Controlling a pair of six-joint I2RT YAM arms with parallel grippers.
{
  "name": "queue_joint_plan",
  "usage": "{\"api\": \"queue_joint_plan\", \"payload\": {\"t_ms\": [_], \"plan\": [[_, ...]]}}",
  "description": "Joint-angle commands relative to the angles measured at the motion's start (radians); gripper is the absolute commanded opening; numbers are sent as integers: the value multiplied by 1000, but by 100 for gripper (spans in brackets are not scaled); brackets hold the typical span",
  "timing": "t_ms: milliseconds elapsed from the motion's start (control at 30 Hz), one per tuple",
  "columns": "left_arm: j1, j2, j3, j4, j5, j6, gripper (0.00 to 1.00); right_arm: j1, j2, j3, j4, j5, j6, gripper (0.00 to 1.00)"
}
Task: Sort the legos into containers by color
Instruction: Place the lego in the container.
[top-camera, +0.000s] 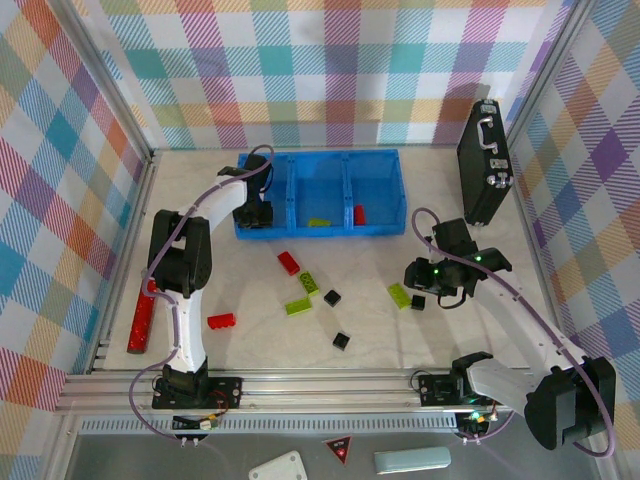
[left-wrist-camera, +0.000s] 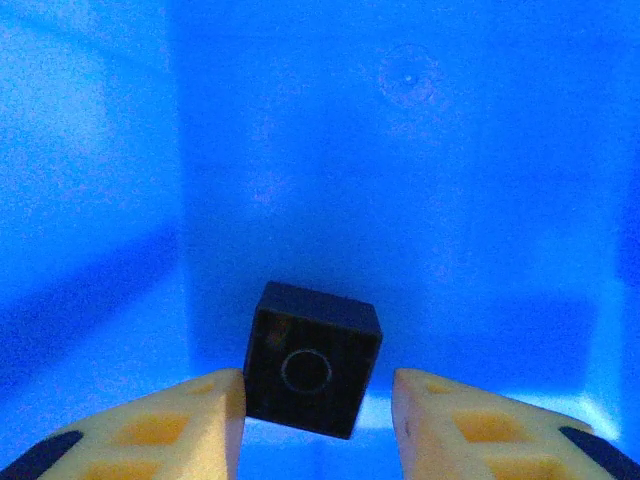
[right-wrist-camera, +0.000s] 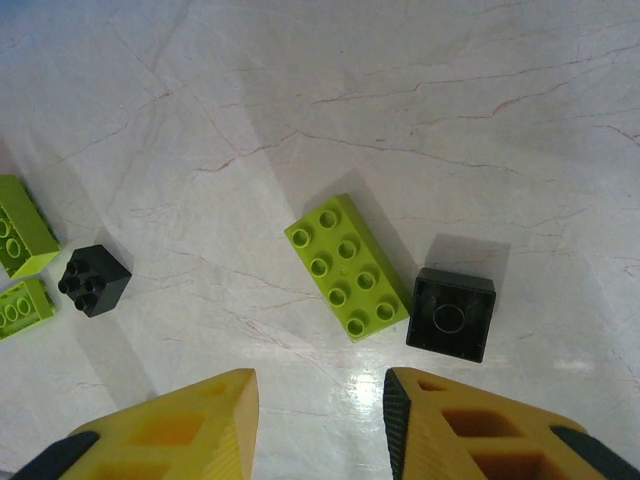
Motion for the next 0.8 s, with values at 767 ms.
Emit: {"api": "queue_joint_plan", "payload": {"t_ms": [767], "plan": [[10,-236,-48,-23,77,-26,43,6,78,1,16,-18,-10,40]]}}
